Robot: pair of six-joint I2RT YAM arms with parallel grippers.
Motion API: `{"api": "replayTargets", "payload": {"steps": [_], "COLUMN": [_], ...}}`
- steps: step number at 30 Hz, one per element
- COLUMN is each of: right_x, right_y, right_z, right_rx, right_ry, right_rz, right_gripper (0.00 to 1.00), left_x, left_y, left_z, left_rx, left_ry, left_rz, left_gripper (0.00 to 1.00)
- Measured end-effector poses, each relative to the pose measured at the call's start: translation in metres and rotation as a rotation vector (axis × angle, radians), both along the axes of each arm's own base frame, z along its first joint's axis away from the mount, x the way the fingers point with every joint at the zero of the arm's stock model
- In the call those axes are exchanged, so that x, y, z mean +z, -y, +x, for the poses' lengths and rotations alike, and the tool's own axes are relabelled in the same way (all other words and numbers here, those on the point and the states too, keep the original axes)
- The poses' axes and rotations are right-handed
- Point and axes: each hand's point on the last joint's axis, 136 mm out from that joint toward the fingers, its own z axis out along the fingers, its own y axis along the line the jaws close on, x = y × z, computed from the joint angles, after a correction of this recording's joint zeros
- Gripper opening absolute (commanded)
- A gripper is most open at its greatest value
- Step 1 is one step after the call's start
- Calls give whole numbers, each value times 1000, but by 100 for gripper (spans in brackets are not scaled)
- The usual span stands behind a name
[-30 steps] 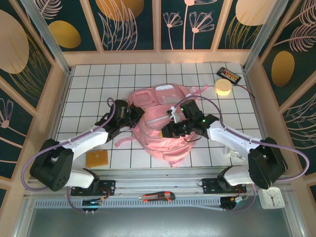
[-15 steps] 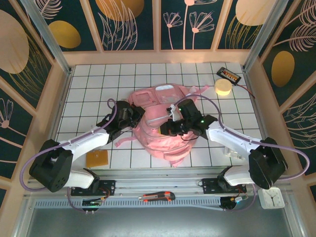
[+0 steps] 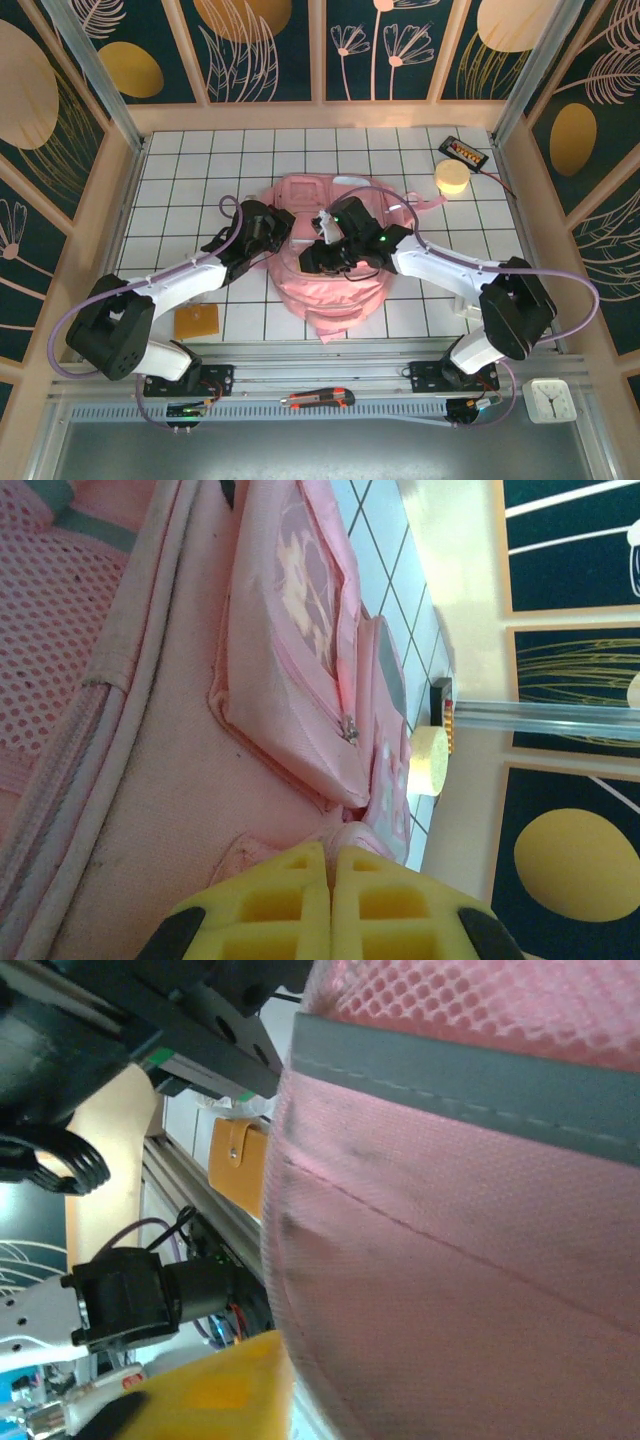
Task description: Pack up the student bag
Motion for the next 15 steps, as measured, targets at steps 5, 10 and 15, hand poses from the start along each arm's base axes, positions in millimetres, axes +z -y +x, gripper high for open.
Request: {"api": "replayTargets", "payload": {"steps": [5,10,15], "right_x": [22,32,25], "right_y": [23,78,116], "right_z": [5,25,39], "right_rx": [-65,-252,-403], "right_ry": [14,38,23], "right_rz": [44,66,62], "right_gripper": [60,66,66], "left_x": [2,-2,-1], "left_y": [6,8,11], "left_z": [-5,-14,-17], "left_rx": [-33,-77,-106], "left_ry": [4,-8,-2], "left_rz": [-20,-26,-22], "left_gripper": [0,0,0]}}
